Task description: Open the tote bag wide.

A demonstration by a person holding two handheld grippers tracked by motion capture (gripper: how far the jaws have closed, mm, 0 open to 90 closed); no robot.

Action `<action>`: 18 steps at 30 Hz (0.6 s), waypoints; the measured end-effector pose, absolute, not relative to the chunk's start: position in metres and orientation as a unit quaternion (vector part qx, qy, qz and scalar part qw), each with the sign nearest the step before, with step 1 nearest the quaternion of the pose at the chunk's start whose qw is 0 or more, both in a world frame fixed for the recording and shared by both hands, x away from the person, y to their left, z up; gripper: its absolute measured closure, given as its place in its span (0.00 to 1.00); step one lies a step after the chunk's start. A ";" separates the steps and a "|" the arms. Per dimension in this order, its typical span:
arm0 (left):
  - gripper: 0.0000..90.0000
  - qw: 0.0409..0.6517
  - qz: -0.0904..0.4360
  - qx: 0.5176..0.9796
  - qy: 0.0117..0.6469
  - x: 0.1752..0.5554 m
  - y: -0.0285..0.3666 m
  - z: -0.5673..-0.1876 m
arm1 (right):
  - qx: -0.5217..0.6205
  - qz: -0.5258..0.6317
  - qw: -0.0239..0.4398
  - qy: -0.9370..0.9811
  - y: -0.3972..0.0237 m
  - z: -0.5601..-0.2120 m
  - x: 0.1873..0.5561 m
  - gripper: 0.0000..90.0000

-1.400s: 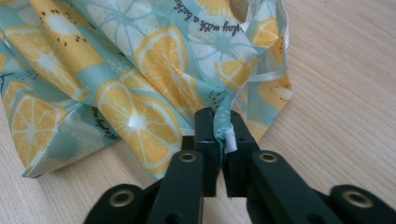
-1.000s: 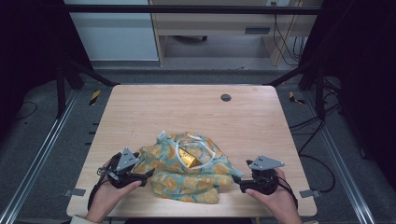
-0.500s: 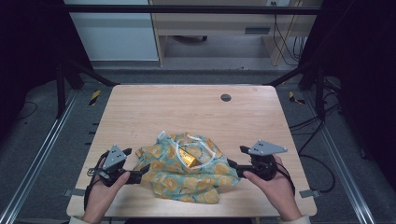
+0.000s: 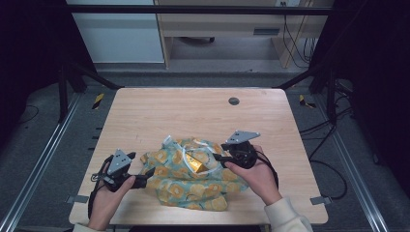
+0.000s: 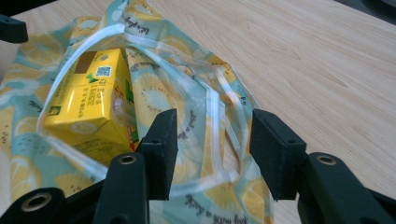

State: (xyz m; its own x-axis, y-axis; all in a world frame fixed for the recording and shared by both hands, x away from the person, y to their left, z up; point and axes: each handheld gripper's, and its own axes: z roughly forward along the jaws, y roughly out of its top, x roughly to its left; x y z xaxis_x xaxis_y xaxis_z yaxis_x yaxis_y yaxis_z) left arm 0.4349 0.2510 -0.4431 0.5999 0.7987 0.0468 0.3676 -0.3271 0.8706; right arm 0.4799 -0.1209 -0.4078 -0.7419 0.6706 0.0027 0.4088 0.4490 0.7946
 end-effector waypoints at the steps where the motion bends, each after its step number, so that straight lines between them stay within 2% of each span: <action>1: 0.10 0.440 0.244 0.779 0.374 0.436 0.249 -0.442 | 0.323 0.414 0.156 0.836 -0.118 -0.408 0.481 0.57; 4: 0.11 0.437 0.240 0.784 0.370 0.442 0.241 -0.432 | 0.318 0.414 0.156 0.839 -0.114 -0.410 0.481 0.55; 8: 0.11 0.428 0.232 0.797 0.358 0.457 0.221 -0.413 | 0.316 0.416 0.161 0.837 -0.115 -0.414 0.474 0.67; 11: 0.11 0.418 0.230 0.807 0.349 0.470 0.202 -0.399 | 0.310 0.424 0.172 0.833 -0.122 -0.413 0.462 0.69; 18: 0.09 0.393 0.229 0.819 0.349 0.498 0.164 -0.380 | 0.343 0.436 0.188 0.811 -0.147 -0.416 0.450 0.63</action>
